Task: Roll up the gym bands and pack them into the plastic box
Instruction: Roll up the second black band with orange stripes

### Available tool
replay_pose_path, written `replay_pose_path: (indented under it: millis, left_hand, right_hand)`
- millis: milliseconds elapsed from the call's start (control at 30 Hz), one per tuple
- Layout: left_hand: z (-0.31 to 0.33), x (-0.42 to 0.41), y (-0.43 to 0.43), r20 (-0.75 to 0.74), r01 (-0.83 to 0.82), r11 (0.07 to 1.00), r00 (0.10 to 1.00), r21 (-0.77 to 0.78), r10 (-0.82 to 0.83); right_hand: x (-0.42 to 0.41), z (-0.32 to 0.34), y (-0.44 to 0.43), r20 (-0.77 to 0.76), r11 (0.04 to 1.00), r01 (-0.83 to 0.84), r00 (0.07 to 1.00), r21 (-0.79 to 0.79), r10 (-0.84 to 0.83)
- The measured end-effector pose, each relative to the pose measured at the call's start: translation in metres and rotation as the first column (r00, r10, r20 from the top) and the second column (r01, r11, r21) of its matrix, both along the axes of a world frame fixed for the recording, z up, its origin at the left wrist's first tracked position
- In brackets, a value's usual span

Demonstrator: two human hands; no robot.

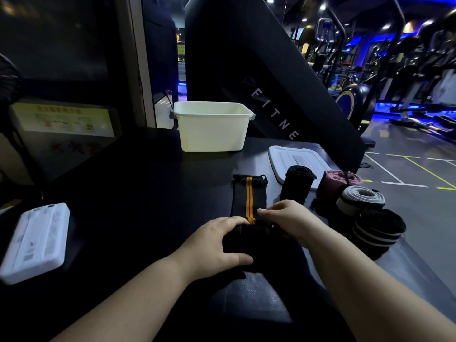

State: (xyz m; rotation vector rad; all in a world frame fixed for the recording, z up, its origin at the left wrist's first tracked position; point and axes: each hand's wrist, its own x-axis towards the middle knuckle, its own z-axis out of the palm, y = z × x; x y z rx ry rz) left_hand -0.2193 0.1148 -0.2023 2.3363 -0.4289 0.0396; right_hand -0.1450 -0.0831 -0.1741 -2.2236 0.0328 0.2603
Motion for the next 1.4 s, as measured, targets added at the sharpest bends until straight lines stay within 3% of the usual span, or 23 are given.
replay_pose_path:
  millis: [233, 600, 900, 1200, 1400]
  left_hand:
    - [0.003, 0.001, -0.001, -0.017, -0.004, 1.0, 1.0, -0.002, 0.004]
    - [0.004, 0.002, 0.001, -0.099, 0.052, 0.992, 0.993, -0.112, -0.063]
    - [0.001, 0.003, 0.0, -0.086, 0.064, 0.992, 0.994, -0.112, -0.074]
    - [0.003, 0.001, 0.001, -0.068, 0.062, 0.994, 0.995, -0.089, -0.068]
    - [0.003, 0.002, 0.001, -0.07, 0.036, 0.998, 0.997, -0.056, -0.04]
  right_hand:
    - [0.014, 0.002, 0.008, -0.084, 0.982, 0.036, 0.996, 0.183, -0.021]
    - [0.022, -0.008, 0.002, 0.135, 0.985, -0.033, 0.989, -0.169, 0.056]
    - [0.023, -0.012, 0.0, 0.295, 0.964, 0.076, 0.956, -0.255, 0.003]
    - [0.028, -0.017, 0.009, 0.281, 0.979, 0.04, 0.96, -0.197, 0.017]
    - [0.033, -0.019, 0.012, 0.286, 0.964, 0.017, 0.956, -0.267, 0.062]
